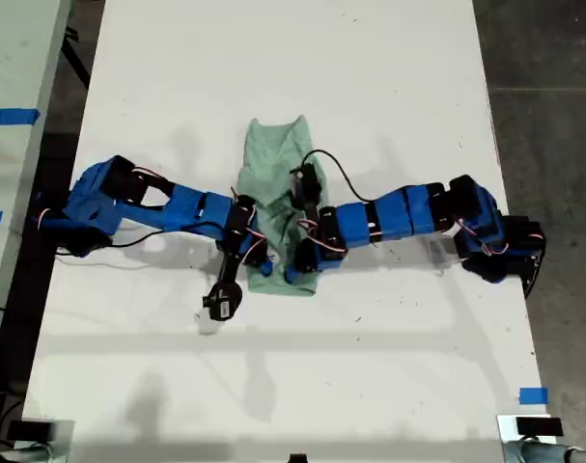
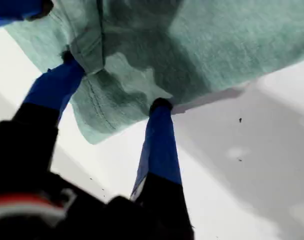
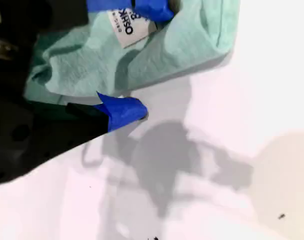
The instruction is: Fold tshirt
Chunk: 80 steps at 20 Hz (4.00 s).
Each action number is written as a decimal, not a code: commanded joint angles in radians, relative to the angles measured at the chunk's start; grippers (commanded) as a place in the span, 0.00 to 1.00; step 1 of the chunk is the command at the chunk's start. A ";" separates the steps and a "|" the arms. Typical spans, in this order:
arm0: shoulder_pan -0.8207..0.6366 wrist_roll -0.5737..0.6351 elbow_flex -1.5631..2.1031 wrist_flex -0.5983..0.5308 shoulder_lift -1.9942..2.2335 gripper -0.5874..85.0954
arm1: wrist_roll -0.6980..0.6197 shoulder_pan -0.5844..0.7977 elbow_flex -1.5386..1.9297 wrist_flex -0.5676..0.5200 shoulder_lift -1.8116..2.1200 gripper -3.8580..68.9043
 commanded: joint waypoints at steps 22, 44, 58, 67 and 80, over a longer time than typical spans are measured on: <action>0.333 -0.293 -0.023 -0.156 0.364 0.01 | 0.021 -0.213 -0.249 0.103 0.193 0.03; -0.423 0.072 0.104 0.035 0.614 0.42 | -0.416 0.459 -0.242 0.086 0.305 0.55; -0.922 0.241 1.220 -0.210 1.778 0.32 | -0.531 0.805 0.663 0.187 1.206 0.36; -0.474 0.072 1.971 -0.561 2.557 0.01 | -0.109 0.319 1.586 0.035 2.210 0.03; -0.267 0.038 2.215 -0.483 2.838 0.02 | -0.394 0.184 0.940 -0.678 1.077 0.03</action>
